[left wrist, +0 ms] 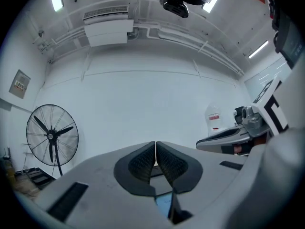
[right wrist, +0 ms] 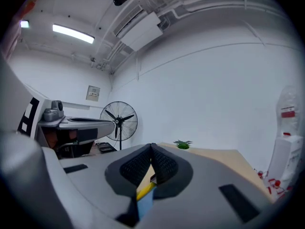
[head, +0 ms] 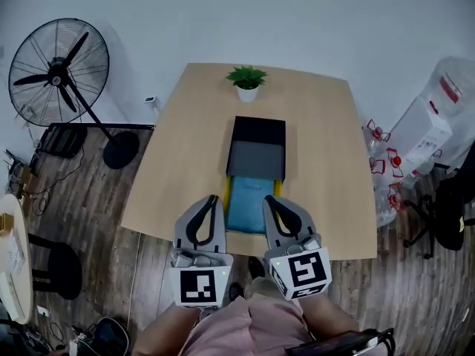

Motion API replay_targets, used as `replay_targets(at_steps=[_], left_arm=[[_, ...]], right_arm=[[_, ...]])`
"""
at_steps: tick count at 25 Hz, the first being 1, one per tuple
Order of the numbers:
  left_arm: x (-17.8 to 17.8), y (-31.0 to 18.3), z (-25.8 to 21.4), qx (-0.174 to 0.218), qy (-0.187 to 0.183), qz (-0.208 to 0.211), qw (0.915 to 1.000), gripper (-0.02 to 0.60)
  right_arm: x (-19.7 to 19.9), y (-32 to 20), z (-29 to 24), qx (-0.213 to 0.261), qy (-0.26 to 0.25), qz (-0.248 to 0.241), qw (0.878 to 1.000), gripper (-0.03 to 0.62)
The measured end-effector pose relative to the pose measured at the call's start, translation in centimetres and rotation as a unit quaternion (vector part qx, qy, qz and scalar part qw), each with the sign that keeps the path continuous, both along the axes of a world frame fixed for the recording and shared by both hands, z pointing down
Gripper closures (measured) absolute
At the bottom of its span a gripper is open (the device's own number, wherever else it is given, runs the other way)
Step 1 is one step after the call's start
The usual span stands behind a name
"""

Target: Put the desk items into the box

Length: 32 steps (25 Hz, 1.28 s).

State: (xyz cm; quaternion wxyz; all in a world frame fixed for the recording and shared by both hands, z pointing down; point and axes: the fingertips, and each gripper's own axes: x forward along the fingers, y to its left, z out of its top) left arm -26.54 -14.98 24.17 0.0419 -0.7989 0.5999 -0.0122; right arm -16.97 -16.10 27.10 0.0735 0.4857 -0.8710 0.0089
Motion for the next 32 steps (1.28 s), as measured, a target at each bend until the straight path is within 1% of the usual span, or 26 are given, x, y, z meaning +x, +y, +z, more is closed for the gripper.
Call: replay_targets(at_steps=[5,11,15,32], left_arm=[[-1.1,0.5,-2.3,0.025,0.001,-0.011,0.9996,0.565],[-2.0,0.9,-3.7,0.040,0.009,-0.020,0.9990,0.565],[-1.9,1.2,-4.1,0.049,0.006,-0.014,0.9987,0.565],[-2.2,1.0,-4.7,0.052,0.005,-0.006,0.9986,0.565]], right_arm=[[-0.1,0.5,-2.2,0.036,0.005,0.006,0.999,0.592],[-0.1,1.2,-3.4,0.056,0.005,0.009,0.998,0.593],[-0.1,1.6,-3.8,0.066,0.009,0.015,0.998,0.594],[-0.8,1.8,-4.2,0.072,0.004,0.018,0.997,0.594]])
